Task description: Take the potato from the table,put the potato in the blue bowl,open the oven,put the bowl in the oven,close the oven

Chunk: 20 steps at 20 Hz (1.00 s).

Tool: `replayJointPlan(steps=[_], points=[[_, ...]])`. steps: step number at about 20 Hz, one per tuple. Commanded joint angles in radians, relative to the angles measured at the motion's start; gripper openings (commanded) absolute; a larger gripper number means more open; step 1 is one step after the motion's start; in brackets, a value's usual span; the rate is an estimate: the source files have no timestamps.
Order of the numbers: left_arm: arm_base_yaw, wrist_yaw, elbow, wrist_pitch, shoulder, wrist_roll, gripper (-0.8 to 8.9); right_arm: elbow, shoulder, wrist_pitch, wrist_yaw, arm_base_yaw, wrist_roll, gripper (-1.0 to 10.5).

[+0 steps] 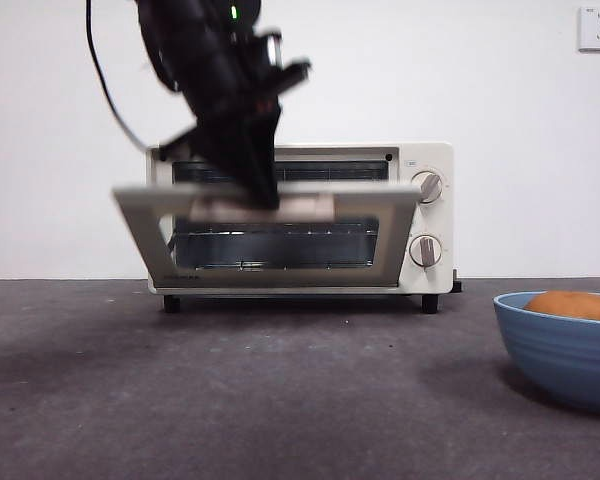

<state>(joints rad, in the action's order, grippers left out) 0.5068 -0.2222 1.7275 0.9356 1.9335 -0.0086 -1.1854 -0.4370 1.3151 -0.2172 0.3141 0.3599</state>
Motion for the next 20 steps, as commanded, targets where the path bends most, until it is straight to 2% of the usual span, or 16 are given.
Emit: replayJointPlan(steps=[1,12,16,20], points=[[-0.025,0.092,-0.053,-0.068,0.064,-0.004,-0.06,-0.006,0.004,-0.006,-0.002,0.000,0.008,0.0],[-0.016,0.092,-0.072,-0.059,0.064,-0.010,-0.06,-0.006,0.004,-0.005,0.003,0.000,0.008,0.0],[0.005,0.092,-0.072,-0.035,0.063,0.016,-0.06,-0.006,0.003,0.008,0.044,0.000,0.008,0.0],[0.026,0.084,-0.072,-0.026,0.000,0.020,-0.05,-0.005,0.003,0.056,0.043,0.000,0.008,0.0]])
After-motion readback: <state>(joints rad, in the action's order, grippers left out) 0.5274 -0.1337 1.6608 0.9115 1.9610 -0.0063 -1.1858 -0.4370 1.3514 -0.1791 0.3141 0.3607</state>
